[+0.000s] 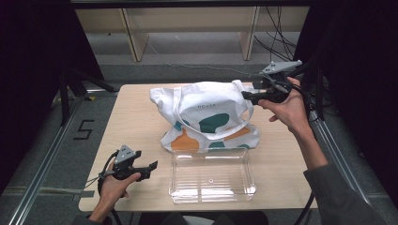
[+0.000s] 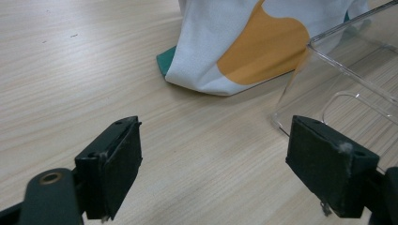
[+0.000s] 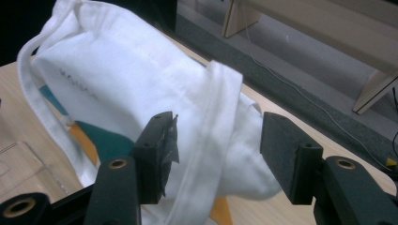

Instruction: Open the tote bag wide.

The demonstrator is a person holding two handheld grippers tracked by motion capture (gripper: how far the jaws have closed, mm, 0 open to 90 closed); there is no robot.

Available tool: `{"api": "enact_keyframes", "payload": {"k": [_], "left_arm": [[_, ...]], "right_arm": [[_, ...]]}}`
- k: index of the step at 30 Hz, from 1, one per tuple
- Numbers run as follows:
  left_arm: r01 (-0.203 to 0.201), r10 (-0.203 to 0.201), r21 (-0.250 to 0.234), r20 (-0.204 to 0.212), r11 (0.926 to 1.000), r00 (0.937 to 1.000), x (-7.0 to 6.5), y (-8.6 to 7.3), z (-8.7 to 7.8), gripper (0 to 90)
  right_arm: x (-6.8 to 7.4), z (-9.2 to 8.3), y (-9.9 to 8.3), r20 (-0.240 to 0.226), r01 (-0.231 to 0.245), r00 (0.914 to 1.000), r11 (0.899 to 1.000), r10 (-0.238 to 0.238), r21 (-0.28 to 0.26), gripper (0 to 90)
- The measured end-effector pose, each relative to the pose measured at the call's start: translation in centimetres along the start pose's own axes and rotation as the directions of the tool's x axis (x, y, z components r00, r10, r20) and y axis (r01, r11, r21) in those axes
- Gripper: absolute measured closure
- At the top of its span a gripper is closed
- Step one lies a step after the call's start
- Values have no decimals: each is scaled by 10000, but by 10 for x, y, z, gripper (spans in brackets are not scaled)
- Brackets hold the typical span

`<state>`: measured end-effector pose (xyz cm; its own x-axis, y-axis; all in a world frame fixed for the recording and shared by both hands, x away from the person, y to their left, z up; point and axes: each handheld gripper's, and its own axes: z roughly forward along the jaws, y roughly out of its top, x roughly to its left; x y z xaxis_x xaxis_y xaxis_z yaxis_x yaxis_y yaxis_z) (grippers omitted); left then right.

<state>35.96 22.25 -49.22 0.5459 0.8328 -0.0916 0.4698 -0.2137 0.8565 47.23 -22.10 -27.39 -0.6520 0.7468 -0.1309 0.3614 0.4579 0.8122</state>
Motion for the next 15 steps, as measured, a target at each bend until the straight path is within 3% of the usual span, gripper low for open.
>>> {"api": "enact_keyframes", "payload": {"k": [6,8,9,15], "left_arm": [[32,-32,-14,26,10000,10000,0,0,0,175],[-36,35,30,104,10000,9999,0,0,0,175],[99,-100,20,95,9999,9999,-1,0,1,175],[-39,38,68,48,10000,10000,-1,0,0,175]], "right_arm": [[4,16,19,174,180,9997,9994,-185,284,468],[6,20,23,199,303,9993,9972,-317,686,481],[6,23,25,283,388,9988,9964,-411,758,490],[2,34,28,622,434,9968,9928,-506,1121,530]]}}
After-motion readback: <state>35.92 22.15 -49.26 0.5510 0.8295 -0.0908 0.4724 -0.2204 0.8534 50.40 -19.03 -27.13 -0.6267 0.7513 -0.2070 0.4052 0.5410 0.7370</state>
